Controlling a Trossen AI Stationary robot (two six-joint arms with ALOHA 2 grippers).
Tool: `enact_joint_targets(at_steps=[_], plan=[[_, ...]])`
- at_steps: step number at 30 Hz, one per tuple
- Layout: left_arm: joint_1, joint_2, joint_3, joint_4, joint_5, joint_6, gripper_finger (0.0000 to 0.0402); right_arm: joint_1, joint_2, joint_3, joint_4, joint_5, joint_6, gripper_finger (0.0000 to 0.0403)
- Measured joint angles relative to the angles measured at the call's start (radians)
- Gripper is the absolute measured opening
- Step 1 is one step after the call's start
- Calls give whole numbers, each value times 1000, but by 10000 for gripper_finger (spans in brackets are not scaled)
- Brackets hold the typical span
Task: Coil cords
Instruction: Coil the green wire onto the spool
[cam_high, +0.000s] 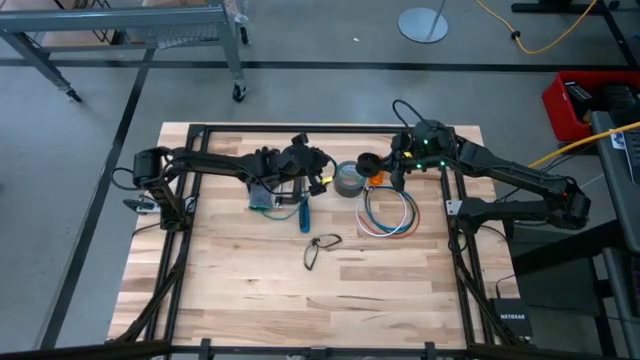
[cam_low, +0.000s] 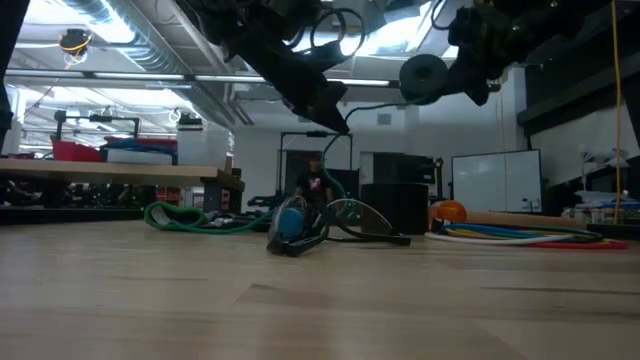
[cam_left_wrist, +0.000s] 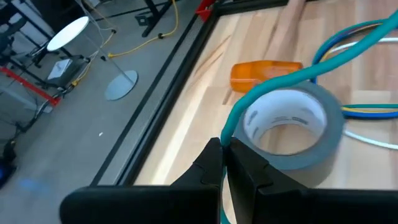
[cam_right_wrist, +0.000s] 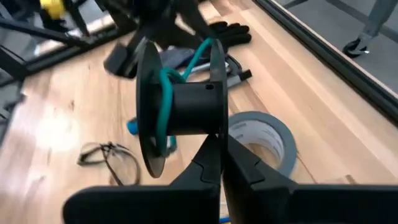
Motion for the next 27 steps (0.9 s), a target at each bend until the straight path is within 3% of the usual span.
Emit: enact_joint_targets(at_steps=[13, 27], plan=[[72, 0, 0, 16, 69, -122, 0, 17, 32, 0, -86, 79, -63, 1], [101, 2, 0, 56, 107, -291, 0, 143, 220, 0, -20, 357, -46, 1]])
